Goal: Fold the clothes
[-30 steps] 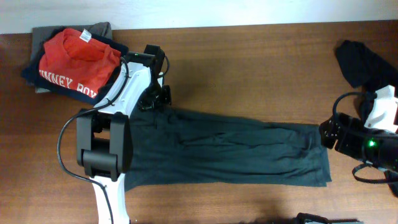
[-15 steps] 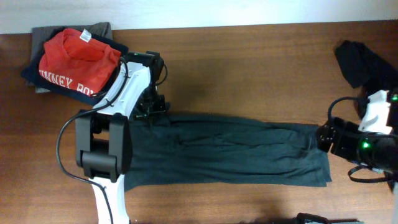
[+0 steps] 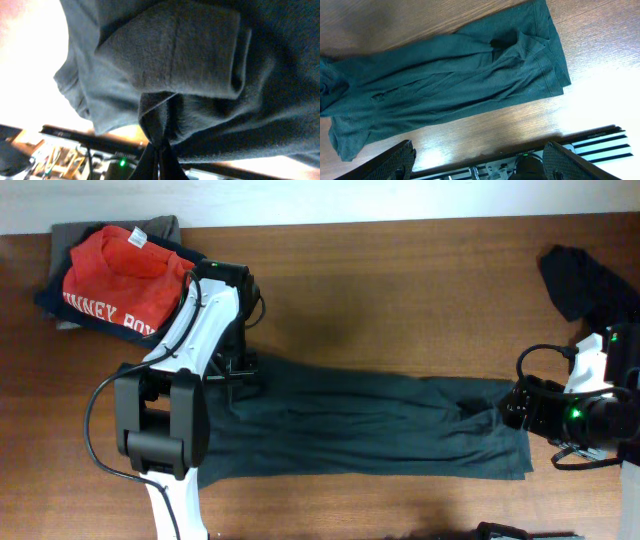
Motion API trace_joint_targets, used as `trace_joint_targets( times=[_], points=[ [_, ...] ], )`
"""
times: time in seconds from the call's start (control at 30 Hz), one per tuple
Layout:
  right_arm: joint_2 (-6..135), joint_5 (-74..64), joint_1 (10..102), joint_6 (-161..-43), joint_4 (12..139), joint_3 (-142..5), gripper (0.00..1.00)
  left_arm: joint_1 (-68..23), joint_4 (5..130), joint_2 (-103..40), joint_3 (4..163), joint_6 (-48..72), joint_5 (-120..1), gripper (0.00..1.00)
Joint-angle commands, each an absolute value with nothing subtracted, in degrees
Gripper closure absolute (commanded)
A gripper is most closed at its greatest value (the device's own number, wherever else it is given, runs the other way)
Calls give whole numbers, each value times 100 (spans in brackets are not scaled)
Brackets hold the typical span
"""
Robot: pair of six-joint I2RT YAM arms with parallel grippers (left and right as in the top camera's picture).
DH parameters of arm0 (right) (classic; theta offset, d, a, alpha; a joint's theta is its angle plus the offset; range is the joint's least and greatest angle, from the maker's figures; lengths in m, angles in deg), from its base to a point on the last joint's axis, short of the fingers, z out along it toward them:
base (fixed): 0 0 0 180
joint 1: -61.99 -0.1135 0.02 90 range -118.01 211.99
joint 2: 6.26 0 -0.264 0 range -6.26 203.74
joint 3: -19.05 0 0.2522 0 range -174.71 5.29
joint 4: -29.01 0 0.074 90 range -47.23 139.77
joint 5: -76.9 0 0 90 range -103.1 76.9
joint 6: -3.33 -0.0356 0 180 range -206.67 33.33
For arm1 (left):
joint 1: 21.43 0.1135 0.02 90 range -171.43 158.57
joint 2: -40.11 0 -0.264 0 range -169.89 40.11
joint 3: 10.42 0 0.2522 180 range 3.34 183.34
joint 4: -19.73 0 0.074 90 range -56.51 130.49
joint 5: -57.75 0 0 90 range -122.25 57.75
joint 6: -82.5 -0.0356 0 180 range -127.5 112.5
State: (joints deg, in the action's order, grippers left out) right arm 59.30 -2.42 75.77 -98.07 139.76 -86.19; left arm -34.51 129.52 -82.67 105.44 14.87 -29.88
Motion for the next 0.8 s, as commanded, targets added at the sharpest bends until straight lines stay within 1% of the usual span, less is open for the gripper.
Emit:
trace_joint_targets(
  times=[0.0,0.27,0.5,0.67,0.73,0.77],
  points=[
    [5864,-168,7582,-9765,14011,-8586,14,-3495,13024,-8093,10564,1559,-2903,99],
    [5864,-170,7582,-9763,14011,-8586,14,-3753,13026,-8093,10374,1559,-2903,99],
    [5864,-170,7582,-9763,14009,-8507,13,-3895,13026,-8093,9790,1559,-2892,99],
    [5866,-170,7582,-9763,14009,-8378,13,-3891,13026,-8093,9357,1666,-2520,98],
    [5871,-170,7582,-9763,14004,-8343,13,-3884,13024,-8093,9292,1730,-2420,85],
    [5871,-170,7582,-9763,14002,-8341,13,-3878,13024,-8093,9281,1732,-2398,73]
  ],
)
